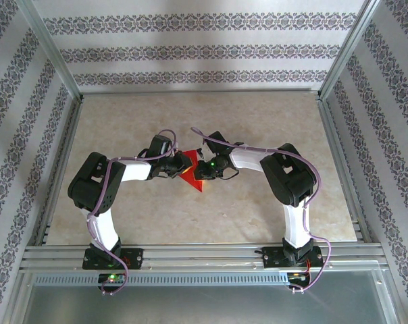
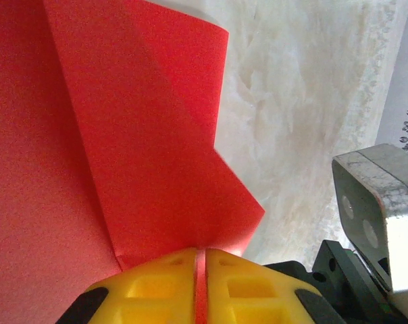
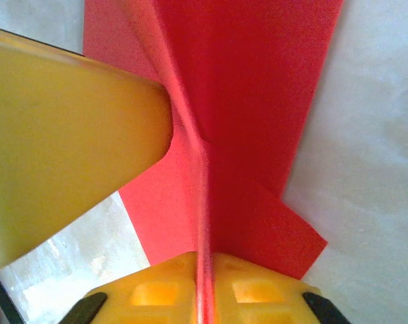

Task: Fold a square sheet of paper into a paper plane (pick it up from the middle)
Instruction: Fourth fold the wing at the center of the table.

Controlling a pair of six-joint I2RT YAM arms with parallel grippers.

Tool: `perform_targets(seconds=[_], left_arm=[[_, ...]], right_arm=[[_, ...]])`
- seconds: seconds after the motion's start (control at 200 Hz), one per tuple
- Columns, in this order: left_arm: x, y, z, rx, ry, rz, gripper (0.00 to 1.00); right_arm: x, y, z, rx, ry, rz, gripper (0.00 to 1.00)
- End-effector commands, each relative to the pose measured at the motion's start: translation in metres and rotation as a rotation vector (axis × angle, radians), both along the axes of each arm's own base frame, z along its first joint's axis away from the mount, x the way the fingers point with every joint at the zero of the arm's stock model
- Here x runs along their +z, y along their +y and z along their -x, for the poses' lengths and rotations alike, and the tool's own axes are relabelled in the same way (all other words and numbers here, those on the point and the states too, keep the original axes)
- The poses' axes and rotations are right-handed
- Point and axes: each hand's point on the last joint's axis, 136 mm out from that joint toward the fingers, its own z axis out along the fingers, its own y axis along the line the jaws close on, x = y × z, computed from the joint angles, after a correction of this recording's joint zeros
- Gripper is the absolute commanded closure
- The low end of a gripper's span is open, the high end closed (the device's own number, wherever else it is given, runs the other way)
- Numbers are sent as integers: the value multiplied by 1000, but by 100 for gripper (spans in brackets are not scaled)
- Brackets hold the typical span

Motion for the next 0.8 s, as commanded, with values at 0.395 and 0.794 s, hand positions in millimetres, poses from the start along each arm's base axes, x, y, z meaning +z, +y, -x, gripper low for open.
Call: perform_targets(seconds=[0.395,0.794], left_arm=[[27,15,-4,42,-70,-5,88],[-8,24,7,76,25,-52,87]], right_arm=[[17,6,5,56,28,-178,94],[6,-4,2,37,7,-68,87]])
